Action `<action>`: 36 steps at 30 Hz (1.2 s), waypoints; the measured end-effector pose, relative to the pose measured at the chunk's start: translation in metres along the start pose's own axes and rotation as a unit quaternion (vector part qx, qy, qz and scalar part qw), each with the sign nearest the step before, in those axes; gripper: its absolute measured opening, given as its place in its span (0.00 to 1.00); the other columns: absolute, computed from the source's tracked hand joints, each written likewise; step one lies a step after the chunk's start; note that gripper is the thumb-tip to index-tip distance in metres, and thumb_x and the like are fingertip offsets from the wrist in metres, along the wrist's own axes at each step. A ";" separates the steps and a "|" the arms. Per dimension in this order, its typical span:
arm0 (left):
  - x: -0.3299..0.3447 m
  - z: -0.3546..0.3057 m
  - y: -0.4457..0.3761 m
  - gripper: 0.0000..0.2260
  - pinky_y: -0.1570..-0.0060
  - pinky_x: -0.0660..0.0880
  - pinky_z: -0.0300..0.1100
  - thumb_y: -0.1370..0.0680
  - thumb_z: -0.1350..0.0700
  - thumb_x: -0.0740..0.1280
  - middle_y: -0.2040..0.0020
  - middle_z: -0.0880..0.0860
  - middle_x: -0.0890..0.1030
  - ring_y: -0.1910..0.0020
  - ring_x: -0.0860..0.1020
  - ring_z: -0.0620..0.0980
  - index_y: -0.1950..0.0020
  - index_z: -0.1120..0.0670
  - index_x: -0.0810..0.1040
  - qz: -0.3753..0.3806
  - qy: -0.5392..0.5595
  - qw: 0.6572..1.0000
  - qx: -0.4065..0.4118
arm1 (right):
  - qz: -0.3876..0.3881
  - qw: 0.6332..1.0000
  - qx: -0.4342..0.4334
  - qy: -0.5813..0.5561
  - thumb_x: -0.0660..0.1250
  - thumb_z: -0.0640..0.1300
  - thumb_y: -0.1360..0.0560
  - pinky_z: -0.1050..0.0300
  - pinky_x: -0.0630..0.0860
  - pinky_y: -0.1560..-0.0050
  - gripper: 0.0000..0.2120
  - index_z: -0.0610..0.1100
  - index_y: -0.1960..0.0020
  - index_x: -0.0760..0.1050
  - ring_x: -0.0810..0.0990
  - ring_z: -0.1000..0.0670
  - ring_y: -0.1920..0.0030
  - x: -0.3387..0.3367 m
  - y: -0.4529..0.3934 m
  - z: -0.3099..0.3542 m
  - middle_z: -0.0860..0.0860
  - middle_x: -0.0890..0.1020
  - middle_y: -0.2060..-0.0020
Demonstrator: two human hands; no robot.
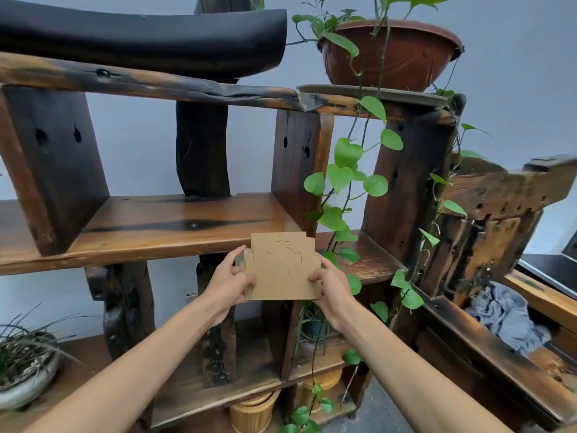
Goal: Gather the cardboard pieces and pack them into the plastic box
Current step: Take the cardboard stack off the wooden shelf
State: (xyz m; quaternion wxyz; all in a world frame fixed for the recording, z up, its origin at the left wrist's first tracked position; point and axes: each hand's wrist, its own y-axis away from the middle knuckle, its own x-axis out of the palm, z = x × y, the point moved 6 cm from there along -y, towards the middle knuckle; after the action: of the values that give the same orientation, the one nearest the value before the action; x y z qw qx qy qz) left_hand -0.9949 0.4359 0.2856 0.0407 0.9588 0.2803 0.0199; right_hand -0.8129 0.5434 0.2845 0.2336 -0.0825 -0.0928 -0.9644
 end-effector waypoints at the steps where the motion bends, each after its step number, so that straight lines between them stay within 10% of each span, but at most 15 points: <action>1: 0.001 0.002 0.002 0.36 0.56 0.83 0.48 0.23 0.71 0.66 0.46 0.56 0.84 0.46 0.82 0.53 0.20 0.45 0.62 0.005 -0.006 1.000 -0.001 | -0.005 1.000 -0.001 0.010 0.57 0.32 0.28 0.52 0.76 0.53 0.28 0.52 0.35 0.79 0.80 0.45 0.44 -0.002 0.003 0.000 0.50 0.85 0.42; 6: 0.007 0.016 0.009 0.32 0.51 0.84 0.51 0.22 0.69 0.67 0.41 0.60 0.82 0.42 0.82 0.56 0.24 0.47 0.63 0.040 -0.014 0.999 -0.020 | -0.033 0.999 0.002 0.039 0.57 0.32 0.27 0.54 0.73 0.56 0.23 0.50 0.42 0.83 0.78 0.46 0.46 -0.011 0.020 -0.006 0.47 0.85 0.42; 13: 0.023 0.046 0.024 0.30 0.49 0.84 0.55 0.21 0.70 0.65 0.38 0.58 0.82 0.41 0.82 0.57 0.24 0.47 0.63 0.126 0.000 0.989 -0.079 | -0.099 0.991 0.024 0.082 0.58 0.33 0.25 0.40 0.73 0.30 0.24 0.47 0.33 0.79 0.77 0.43 0.36 -0.037 0.052 -0.042 0.48 0.83 0.39; 25: 0.070 0.120 0.064 0.34 0.55 0.86 0.52 0.21 0.69 0.65 0.40 0.55 0.84 0.40 0.83 0.57 0.22 0.40 0.63 0.276 -0.043 0.947 -0.162 | -0.221 0.971 0.086 0.040 0.57 0.36 0.21 0.48 0.85 0.56 0.20 0.53 0.35 0.75 0.80 0.47 0.44 -0.089 0.147 -0.110 0.51 0.81 0.42; 36: 0.155 0.144 0.105 0.32 0.54 0.85 0.52 0.22 0.69 0.66 0.42 0.55 0.84 0.42 0.84 0.55 0.25 0.42 0.67 0.390 -0.094 0.901 -0.167 | -0.341 0.935 0.099 0.003 0.56 0.35 0.21 0.45 0.86 0.53 0.22 0.50 0.30 0.73 0.80 0.48 0.45 -0.153 0.231 -0.128 0.51 0.82 0.43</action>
State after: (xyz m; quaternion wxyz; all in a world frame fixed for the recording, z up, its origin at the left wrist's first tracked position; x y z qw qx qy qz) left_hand -0.7989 0.4219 0.1536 0.2152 0.9680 -0.1289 -0.0099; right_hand -0.5859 0.3800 0.1621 -0.1021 -0.0194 -0.2100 -0.9722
